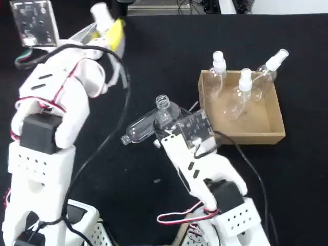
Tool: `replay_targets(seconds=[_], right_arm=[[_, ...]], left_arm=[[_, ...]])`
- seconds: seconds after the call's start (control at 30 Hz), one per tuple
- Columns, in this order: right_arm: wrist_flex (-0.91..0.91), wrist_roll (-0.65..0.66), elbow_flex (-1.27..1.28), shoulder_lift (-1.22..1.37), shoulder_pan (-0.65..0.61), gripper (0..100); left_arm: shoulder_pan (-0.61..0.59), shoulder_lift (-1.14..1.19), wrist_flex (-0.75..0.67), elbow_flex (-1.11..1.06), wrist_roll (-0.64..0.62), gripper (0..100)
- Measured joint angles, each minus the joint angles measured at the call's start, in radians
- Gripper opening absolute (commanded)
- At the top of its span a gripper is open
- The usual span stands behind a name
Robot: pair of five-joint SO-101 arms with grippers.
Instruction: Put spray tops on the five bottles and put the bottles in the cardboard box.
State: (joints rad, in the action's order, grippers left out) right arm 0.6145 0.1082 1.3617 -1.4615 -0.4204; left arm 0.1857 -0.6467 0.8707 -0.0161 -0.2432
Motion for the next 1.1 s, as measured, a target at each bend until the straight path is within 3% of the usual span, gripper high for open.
replay_targets(seconds=[0.13,0.33,1.1], right_arm=[[-0.104,0.0,0.12,-0.066,0.0,1.0],[-0.152,-0.075,0.183,-0.14,0.0,1.0],[-0.155,-0.118,0.203,-0.173,0.0,1.1]], left_arm=[[0.089,-0.006,-0.043,0.0,-0.043,3],[0.112,-0.008,-0.043,0.0,-0.189,3],[0.164,-0.17,-0.132,-0.173,-0.203,3]])
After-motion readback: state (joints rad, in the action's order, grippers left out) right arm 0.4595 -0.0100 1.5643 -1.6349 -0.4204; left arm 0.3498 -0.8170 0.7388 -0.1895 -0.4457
